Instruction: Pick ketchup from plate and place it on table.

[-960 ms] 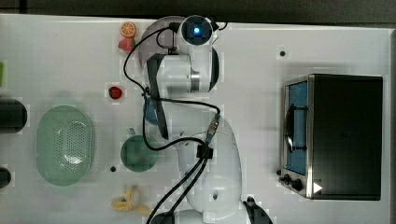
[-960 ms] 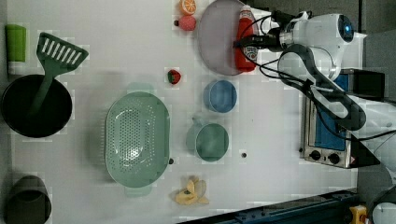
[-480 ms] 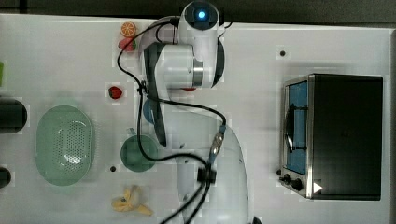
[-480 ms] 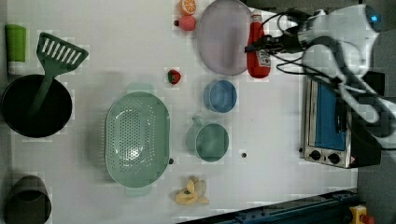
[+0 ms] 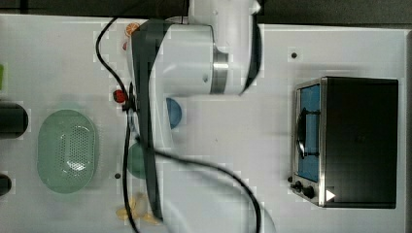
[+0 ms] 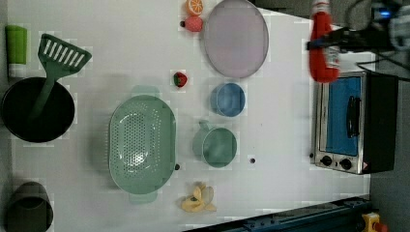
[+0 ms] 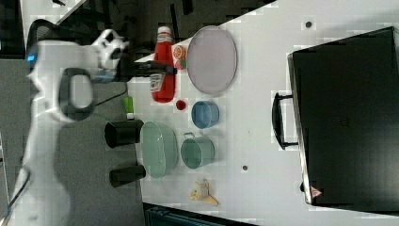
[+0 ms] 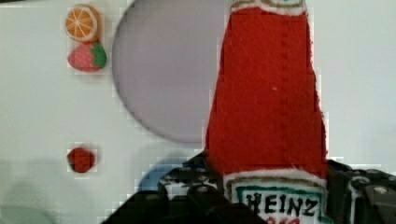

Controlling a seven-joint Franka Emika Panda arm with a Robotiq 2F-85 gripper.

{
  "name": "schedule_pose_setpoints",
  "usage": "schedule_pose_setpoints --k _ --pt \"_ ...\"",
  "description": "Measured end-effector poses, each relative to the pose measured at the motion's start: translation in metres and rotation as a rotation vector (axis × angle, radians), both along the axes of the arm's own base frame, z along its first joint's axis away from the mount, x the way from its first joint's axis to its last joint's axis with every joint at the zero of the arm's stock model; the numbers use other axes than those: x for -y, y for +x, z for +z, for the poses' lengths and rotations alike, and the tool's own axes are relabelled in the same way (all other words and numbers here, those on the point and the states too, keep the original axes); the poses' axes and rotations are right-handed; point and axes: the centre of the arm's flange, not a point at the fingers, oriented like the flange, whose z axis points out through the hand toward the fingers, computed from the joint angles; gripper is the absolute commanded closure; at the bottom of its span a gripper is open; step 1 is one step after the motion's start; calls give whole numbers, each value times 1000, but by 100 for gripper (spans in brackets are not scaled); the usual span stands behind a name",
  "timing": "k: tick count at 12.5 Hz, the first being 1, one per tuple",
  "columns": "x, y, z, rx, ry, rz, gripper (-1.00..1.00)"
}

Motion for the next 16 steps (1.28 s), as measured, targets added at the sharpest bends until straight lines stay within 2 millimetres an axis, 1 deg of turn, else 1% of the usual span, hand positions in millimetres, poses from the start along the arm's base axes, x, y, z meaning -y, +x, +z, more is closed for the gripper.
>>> schedule_pose_setpoints --k 1,2,3,4,5,6,7,8,10,13,15,16 --pt "6 -12 27 14 12 -24 -19" --pt "11 -26 48 16 13 -38 -19" --pt "18 -41 61 6 5 -51 -19" --pt "26 -54 67 0 -3 -65 -19" --pt "35 -65 68 -6 -8 -80 -19" --pt "44 -75 62 -23 -12 -96 -19" --pt "51 -85 48 -55 -18 -111 -19" --pt "58 -95 30 -96 -20 -126 -19" --pt "68 -110 -15 -147 -19 -150 -19" --pt "72 -134 -83 -183 -13 -172 -19" --pt "72 -150 -121 -200 -22 -176 -19" --pt "72 -152 -136 -190 -22 -180 -19"
